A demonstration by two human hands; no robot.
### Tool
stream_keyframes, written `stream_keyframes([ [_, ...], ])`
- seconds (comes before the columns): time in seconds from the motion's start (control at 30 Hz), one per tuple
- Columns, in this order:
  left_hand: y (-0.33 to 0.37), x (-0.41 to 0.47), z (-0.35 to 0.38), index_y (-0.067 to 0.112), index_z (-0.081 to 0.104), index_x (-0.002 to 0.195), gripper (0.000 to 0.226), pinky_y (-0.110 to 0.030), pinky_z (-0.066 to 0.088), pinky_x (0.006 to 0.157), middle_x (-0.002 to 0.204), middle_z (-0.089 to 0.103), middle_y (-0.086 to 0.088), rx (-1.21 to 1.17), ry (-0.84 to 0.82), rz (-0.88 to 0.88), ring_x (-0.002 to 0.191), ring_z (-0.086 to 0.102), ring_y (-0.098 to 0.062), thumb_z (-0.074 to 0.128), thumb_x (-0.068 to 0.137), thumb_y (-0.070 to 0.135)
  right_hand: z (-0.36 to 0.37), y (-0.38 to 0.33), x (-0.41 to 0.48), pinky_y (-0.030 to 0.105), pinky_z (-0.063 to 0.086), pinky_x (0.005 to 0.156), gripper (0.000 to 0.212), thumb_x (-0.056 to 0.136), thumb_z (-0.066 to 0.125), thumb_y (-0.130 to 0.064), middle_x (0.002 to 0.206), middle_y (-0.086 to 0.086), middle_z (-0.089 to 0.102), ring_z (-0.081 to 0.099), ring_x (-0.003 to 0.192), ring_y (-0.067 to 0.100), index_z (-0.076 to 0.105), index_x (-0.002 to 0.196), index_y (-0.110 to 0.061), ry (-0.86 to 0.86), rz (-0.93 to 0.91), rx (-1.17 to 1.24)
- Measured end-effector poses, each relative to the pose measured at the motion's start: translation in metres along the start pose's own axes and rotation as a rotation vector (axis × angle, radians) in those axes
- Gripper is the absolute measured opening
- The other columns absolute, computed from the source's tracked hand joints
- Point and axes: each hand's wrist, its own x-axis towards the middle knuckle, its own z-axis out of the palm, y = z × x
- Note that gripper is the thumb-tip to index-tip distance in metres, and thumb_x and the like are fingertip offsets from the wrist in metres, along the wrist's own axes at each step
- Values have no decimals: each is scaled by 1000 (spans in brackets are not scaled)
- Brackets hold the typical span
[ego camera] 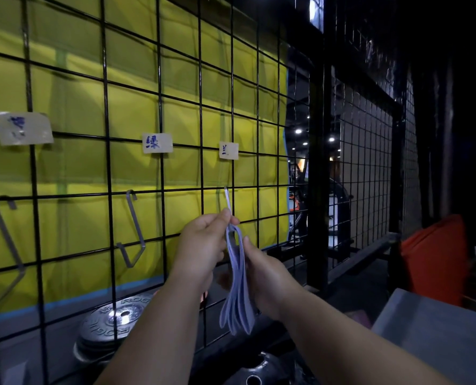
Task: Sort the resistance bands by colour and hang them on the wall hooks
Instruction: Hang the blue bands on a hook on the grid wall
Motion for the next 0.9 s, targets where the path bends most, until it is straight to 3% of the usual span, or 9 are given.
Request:
stream_keyframes([
  [0.1, -1, 2, 0, 11, 67, 79, 30, -15, 24, 36, 54, 39, 2, 9, 22, 27, 39, 27, -6, 53, 96, 31, -1, 5, 4, 33, 47, 65, 39, 99, 39, -48, 68, 0, 64, 58, 64, 18, 63, 105, -18, 95, -30, -54],
  [0.2, -2, 3, 1, 12, 66, 76, 30, -14, 22, 35, 49, 34, 6, -13, 53, 30, 37, 24, -5, 54, 95, 32, -4, 7, 7, 33, 49, 69, 36, 100, 38, -47, 82, 3, 67, 61, 74, 18, 64, 114, -27, 131, -97, -162],
  [0.3, -3, 5, 1, 10, 65, 78, 29, -15, 21, 34, 47, 34, 9, -87, 43, 7, 38, 23, -5, 55, 95, 31, -10, 2, 7, 14, 45, 58, 30, 103, 34, -38, 66, -15, 67, 61, 61, -1, 62, 109, -28, 129, -125, -268],
  [0.37, -4, 6, 0, 9, 65, 79, 28, -15, 20, 34, 51, 34, 6, -118, 32, 2, 40, 23, -6, 55, 94, 30, -15, -2, 8, 8, 43, 54, 27, 103, 34, -34, 64, -20, 67, 60, 58, -9, 60, 108, -27, 128, -118, -296],
  [0.5, -6, 9, 1, 9, 62, 75, 28, -15, 17, 34, 54, 33, 4, -180, 37, -2, 38, 21, -5, 55, 95, 27, -17, -10, 11, 13, 45, 64, 29, 101, 39, -38, 83, -13, 68, 63, 70, -5, 62, 114, -25, 140, -145, -382],
  [0.6, -6, 11, 2, 10, 61, 71, 30, -15, 15, 34, 56, 32, 3, -224, 46, -9, 37, 21, -5, 54, 95, 25, -18, -19, 13, 25, 50, 79, 27, 100, 42, -41, 98, -4, 72, 67, 88, 9, 63, 108, -25, 161, -158, -431],
  [0.73, -9, 10, 4, 10, 61, 71, 29, -16, 16, 34, 57, 33, 3, -230, 51, -4, 37, 22, -5, 54, 96, 25, -23, -20, 17, 44, 49, 97, 34, 99, 46, -41, 107, 7, 72, 67, 103, 24, 62, 115, -17, 189, -149, -417],
  [0.83, -11, 8, 6, 11, 60, 72, 29, -16, 16, 35, 56, 33, 3, -224, 80, -3, 38, 21, -6, 53, 96, 26, -22, -14, 16, 43, 48, 96, 28, 99, 46, -39, 106, 5, 72, 66, 103, 22, 65, 108, -21, 170, -141, -429],
  [0.9, -10, 5, 9, 10, 59, 73, 29, -15, 18, 35, 49, 36, 7, -223, 91, -6, 37, 23, -5, 52, 97, 27, -19, -6, 11, 35, 50, 92, 28, 100, 43, -40, 100, -5, 73, 67, 97, 11, 66, 103, -25, 149, -129, -451],
])
